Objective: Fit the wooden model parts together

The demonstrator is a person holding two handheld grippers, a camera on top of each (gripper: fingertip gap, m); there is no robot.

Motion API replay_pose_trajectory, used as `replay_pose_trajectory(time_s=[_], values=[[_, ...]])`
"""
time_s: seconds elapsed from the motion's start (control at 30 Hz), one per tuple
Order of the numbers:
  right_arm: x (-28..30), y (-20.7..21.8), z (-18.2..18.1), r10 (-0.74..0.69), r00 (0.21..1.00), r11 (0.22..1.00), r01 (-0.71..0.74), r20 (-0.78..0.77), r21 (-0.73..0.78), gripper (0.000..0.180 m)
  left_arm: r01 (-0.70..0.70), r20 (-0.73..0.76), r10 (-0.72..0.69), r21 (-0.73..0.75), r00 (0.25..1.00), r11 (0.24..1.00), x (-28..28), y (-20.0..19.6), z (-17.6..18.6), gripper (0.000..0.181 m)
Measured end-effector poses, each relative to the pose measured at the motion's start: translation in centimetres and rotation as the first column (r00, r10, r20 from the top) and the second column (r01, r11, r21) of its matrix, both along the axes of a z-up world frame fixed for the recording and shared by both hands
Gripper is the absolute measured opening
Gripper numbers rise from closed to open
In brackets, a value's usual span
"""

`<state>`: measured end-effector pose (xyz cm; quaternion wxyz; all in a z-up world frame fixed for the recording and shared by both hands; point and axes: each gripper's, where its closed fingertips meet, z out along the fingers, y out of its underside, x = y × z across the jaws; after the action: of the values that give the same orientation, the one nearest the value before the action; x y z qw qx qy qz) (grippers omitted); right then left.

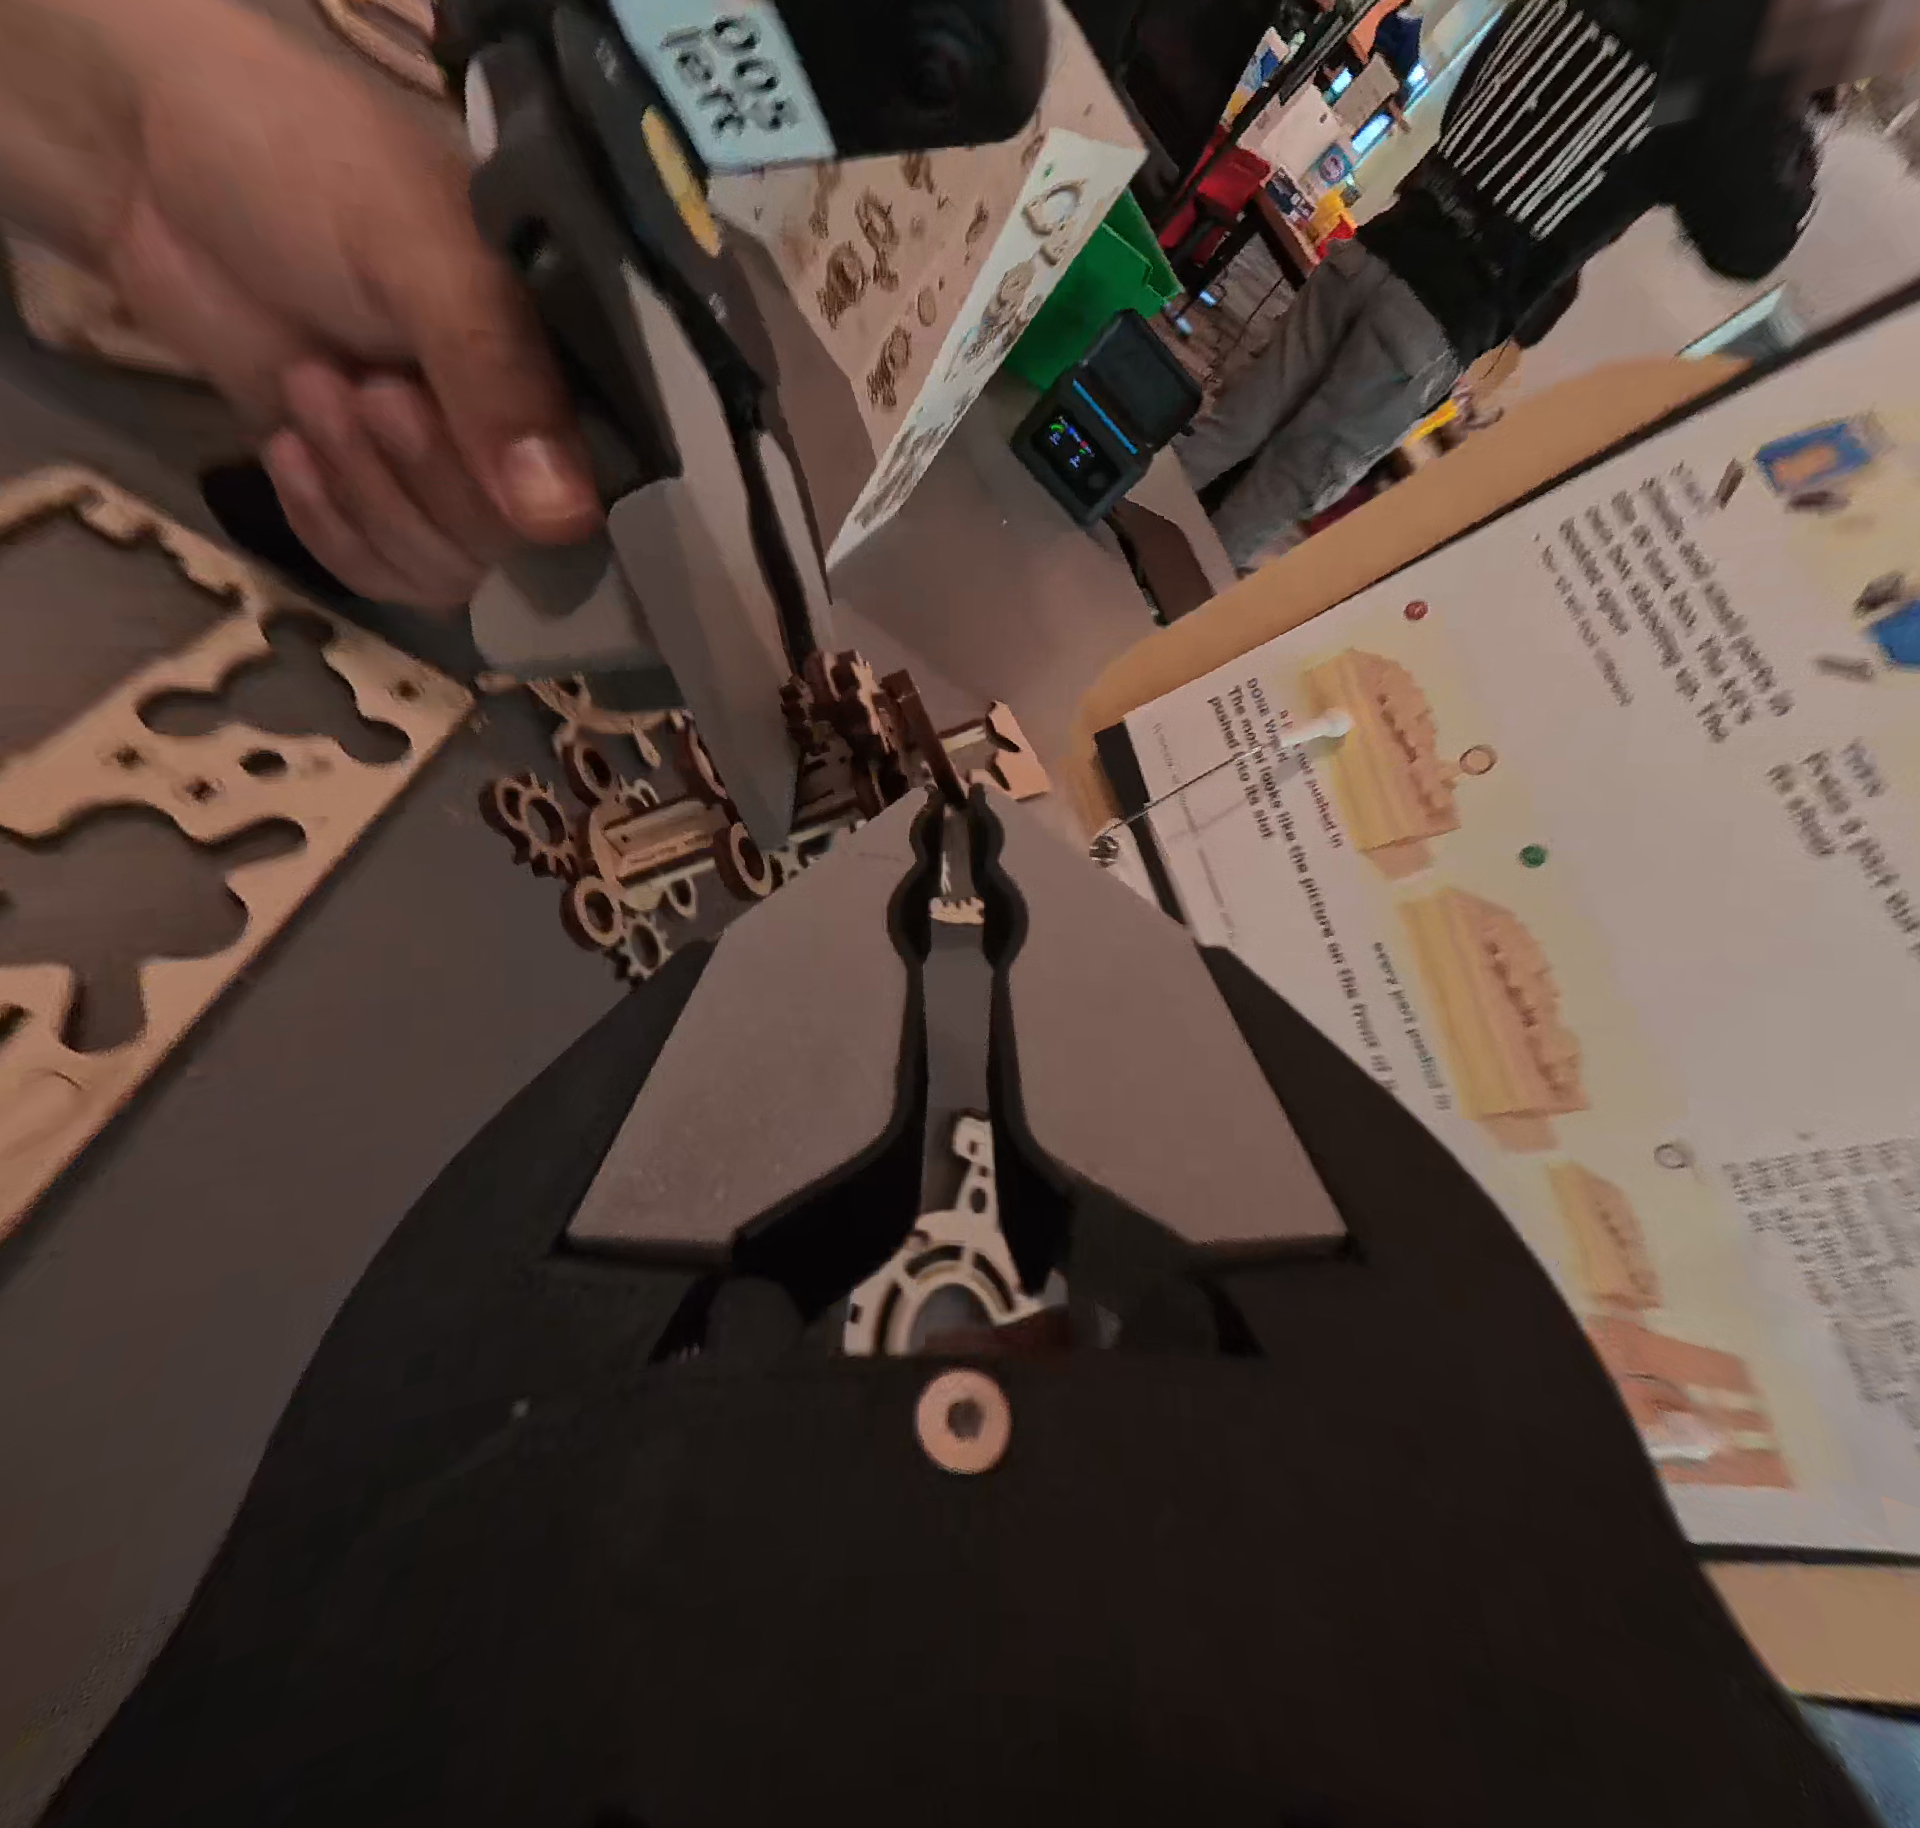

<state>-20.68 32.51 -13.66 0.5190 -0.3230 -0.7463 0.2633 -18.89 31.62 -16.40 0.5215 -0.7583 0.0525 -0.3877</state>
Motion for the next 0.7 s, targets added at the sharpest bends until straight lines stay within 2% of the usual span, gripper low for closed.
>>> replay_pose_trajectory(time_s=[0.1, 0.27, 0.6, 0.7], values=[[0.1, -0.2, -0.4, 0.008, 1.0, 0.98, -0.006, -0.009, 0.201, 0.0, 0.012, -0.02, -0.013, -0.026, 1.0, 1.0, 0.0, -0.1, -0.6, 0.014], [1.1, -0.6, -0.1, 0.078, 0.997, 0.944, -0.073, -0.003, 0.322, 0.008, 0.076, -0.031, -0.077, -0.047, 0.997, 0.996, 1.0, -0.7, -0.6, 0.014], [2.0, -1.6, -1.4, 0.146, 0.988, 0.865, -0.149, 0.044, 0.48, 0.001, 0.157, -0.03, -0.16, -0.103, 0.987, 0.982, 1.8, -1.4, -1.5, 0.014], [1.8, -1.5, -1.2, 0.144, 0.989, 0.921, -0.145, 0.031, 0.361, 0.006, 0.172, 0.006, -0.172, -0.109, 0.985, 0.979, 1.9, -1.5, -1.5, 0.015]])
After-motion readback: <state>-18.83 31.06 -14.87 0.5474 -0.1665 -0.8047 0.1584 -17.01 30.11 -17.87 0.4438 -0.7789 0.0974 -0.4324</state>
